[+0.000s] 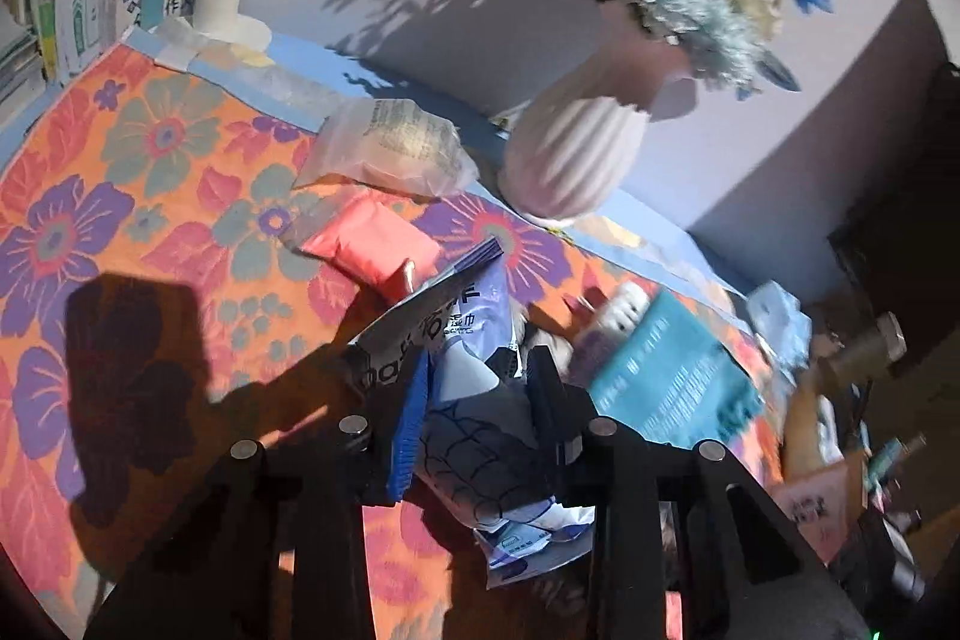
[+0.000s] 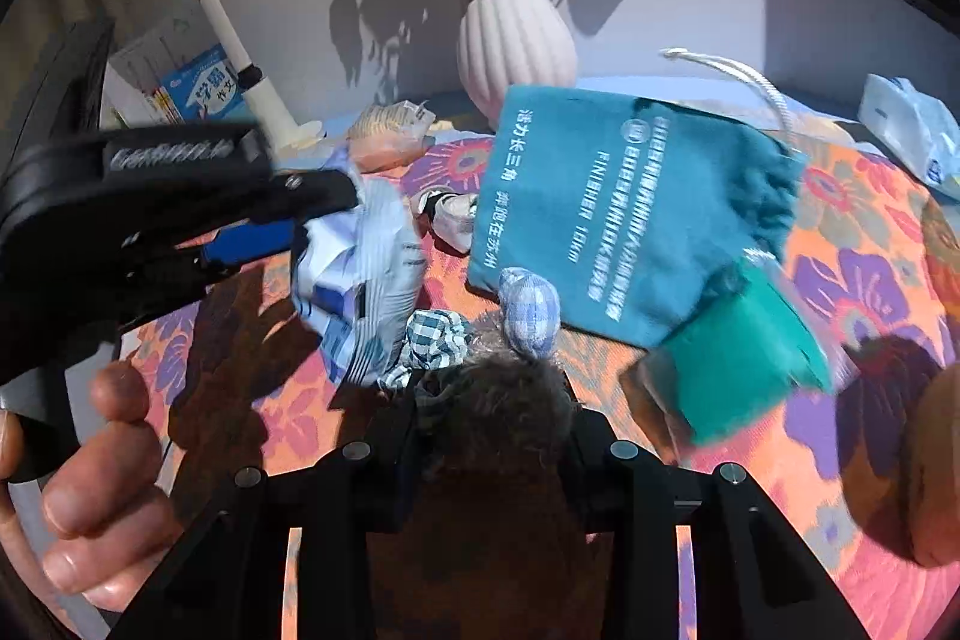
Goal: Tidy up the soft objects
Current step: 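Grasp the snack bag with the left gripper, then carry the snack bag to the glass plate while the right gripper carries the plaid plush toy there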
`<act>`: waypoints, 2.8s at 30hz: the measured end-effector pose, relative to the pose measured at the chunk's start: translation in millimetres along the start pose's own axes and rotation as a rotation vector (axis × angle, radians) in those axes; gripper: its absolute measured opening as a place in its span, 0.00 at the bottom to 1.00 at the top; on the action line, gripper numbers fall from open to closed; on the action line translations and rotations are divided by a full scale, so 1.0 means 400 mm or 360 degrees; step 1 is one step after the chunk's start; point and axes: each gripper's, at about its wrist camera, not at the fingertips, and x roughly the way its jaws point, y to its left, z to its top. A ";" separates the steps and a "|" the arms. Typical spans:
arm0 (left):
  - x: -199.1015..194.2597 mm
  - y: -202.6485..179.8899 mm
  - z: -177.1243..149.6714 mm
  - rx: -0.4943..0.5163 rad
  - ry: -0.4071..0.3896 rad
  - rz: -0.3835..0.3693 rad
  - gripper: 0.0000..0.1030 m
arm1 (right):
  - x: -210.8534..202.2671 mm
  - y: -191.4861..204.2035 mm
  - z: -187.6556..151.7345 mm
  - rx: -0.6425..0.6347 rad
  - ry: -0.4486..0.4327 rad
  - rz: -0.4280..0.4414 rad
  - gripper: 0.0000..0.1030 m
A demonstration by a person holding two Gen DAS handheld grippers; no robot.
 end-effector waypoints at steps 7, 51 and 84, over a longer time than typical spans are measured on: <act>-0.071 -0.019 -0.060 0.0250 0.0016 -0.0056 0.28 | -0.059 -0.018 -0.054 0.0038 0.0006 -0.0045 0.35; -0.220 -0.848 -0.508 0.1282 0.0200 -0.0756 0.21 | -0.753 -0.558 -0.160 0.0842 -0.0265 -0.0615 0.35; -0.061 -1.021 -0.277 0.1053 0.0005 -0.0573 0.82 | -0.637 -0.822 0.054 0.0963 -0.0380 -0.0446 0.81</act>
